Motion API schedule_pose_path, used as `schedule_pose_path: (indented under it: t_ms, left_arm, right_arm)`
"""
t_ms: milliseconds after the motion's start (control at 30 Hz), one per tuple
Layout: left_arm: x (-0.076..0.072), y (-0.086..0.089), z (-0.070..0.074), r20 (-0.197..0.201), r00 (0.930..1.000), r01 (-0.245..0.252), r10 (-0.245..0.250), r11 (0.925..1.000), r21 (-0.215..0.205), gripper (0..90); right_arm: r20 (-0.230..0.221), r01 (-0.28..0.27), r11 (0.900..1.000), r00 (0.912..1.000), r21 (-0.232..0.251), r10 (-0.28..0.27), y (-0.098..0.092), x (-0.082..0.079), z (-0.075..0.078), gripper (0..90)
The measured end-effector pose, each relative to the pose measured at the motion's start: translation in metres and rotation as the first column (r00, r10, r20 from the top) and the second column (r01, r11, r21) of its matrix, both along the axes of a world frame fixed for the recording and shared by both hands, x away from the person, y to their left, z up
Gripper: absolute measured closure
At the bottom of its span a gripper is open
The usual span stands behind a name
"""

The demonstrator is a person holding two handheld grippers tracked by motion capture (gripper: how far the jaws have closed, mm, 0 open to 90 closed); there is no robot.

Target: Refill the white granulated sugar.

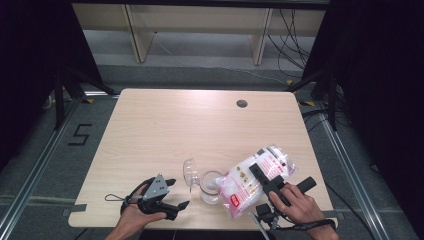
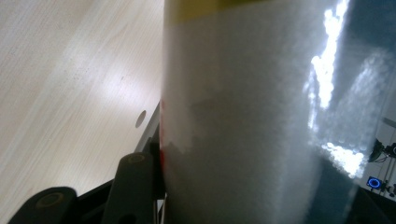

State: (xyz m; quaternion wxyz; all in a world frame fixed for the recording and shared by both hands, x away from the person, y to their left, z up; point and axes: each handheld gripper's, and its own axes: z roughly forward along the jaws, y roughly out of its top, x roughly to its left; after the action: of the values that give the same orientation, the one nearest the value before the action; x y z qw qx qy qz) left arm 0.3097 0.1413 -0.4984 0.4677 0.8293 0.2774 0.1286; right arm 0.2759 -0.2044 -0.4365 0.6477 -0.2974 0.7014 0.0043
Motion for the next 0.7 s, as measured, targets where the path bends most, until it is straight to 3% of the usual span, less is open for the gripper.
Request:
schedule_pose_path:
  t_ms: [700]
  left_arm:
    - [0.0, 0.0001, 0.0, -0.001, 1.0, -0.001, 0.001, 1.0, -0.002, 15.4]
  right_arm:
    - [-0.002, 0.002, 1.0, 1.0, 0.004, -0.002, -0.0007, -0.0005, 0.0009, 56.8]
